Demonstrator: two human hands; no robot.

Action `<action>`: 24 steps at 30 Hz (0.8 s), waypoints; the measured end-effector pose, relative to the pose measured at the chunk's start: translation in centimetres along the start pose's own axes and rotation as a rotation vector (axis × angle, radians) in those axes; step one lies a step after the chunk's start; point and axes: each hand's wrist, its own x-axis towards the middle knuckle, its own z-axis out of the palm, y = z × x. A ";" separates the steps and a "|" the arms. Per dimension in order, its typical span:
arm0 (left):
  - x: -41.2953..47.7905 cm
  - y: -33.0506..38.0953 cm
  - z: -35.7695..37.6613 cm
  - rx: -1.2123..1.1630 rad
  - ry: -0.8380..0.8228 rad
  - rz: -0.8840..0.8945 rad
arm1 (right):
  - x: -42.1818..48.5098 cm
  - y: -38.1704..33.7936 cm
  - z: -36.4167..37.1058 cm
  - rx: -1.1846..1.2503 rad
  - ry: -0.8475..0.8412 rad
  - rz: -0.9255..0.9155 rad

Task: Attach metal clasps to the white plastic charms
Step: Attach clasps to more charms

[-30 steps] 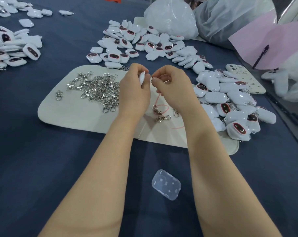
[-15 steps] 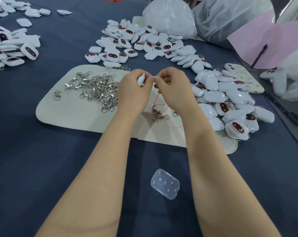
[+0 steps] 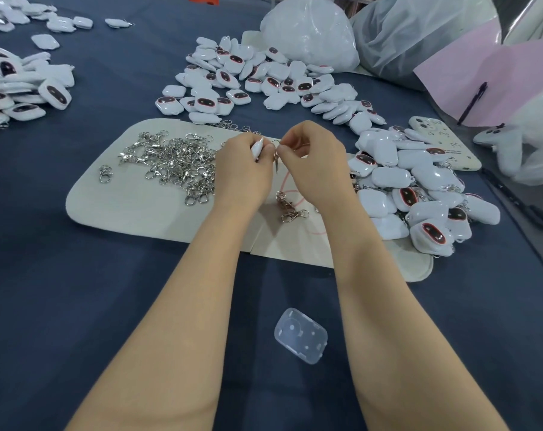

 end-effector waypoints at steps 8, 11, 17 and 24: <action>0.0 -0.2 0.2 0.094 0.033 0.053 | 0.0 0.2 0.2 -0.016 0.006 -0.027; -0.1 -0.2 0.2 0.109 0.041 0.062 | 0.1 0.3 0.2 0.007 -0.001 -0.021; -0.1 -0.2 0.1 0.119 0.034 0.080 | 0.1 0.7 0.3 0.051 -0.038 -0.046; -0.1 -0.1 -0.1 0.070 -0.018 0.041 | -0.3 1.1 0.4 0.038 -0.029 -0.170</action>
